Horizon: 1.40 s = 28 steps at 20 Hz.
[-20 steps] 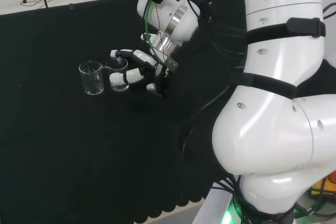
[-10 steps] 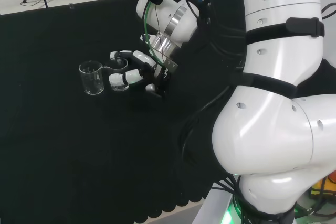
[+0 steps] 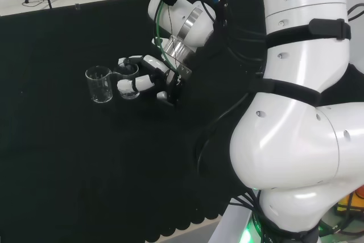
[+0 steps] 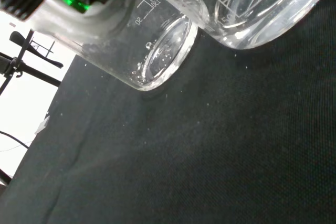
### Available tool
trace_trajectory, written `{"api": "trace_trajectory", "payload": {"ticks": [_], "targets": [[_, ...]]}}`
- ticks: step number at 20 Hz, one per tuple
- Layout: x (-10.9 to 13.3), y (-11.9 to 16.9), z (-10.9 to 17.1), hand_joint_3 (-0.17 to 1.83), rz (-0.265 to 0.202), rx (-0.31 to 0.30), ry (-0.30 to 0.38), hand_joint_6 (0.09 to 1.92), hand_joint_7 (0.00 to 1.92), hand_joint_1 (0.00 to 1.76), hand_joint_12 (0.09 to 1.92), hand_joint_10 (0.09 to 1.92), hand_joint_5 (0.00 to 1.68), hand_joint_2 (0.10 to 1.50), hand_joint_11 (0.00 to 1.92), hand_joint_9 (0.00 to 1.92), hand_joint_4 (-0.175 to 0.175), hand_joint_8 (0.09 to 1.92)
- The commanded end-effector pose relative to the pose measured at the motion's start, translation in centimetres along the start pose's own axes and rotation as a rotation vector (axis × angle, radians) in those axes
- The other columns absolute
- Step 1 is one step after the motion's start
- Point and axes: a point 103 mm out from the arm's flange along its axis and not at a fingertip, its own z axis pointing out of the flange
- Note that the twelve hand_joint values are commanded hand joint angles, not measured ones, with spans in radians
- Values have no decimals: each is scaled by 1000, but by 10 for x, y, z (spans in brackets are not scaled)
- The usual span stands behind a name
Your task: Pick up the beaker on the right.
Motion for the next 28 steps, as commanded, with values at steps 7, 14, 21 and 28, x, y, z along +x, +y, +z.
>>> {"api": "trace_trajectory", "payload": {"ticks": [7,14,21,28], "targets": [[-9,1,-5,453,14,-66,13,772,606,1068,1304,556,1127,768,244,652,148,569],[0,2,-16,688,25,-115,-13,723,941,1146,1129,446,1254,645,645,968,73,548],[14,2,-45,820,2,-156,-62,789,1502,1296,799,384,1249,541,1241,1423,-10,319],[18,-3,-66,817,-23,-123,-118,844,1301,1307,735,661,1200,583,1321,1471,-160,746]]}}
